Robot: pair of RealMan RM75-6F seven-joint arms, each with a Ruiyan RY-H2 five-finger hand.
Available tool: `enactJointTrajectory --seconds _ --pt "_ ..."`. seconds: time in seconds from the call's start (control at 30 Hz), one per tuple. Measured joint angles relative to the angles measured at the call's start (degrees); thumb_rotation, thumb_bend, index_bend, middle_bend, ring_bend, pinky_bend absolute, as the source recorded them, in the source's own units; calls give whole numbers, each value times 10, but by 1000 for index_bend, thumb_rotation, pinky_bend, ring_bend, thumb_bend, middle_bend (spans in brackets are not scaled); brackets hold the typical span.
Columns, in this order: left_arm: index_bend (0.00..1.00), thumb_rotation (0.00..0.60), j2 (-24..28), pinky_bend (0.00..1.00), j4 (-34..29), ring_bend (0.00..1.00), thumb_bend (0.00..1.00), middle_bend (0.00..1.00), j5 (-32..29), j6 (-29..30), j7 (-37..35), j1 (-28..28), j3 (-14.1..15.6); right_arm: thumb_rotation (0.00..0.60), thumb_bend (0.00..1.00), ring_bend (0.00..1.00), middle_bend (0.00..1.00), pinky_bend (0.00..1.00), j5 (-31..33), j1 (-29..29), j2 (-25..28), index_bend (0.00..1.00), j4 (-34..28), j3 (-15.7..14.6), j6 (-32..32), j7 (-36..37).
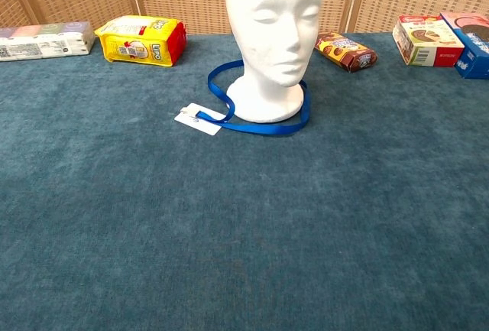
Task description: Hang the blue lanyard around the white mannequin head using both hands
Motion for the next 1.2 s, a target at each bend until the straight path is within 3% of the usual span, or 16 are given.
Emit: enactJointTrajectory --seconds 0.17,0.33,0.53,0.73,1.2 --pt "561 229 19 975 -28 912 197 960 19 20 -31 36 6 600 347 1000 975 1000 -13 -33 18 620 -31 2 36 18" --pt "549 201 35 755 -51 735 194 788 40 35 -61 67 13 600 348 964 891 975 -29 -65 35 607 -63 -1 64 36" --pt "539 186 49 519 -78 582 193 679 68 61 -110 117 25 600 371 803 766 833 -60 -113 48 605 -104 -11 109 63" --pt "533 176 60 478 -97 546 193 648 132 113 -171 205 63 600 379 706 694 770 -132 -188 59 605 -157 -46 183 90" --pt "531 169 54 409 -78 506 191 616 325 276 -254 416 179 600 379 640 637 729 -229 -320 51 605 -209 -123 310 78"
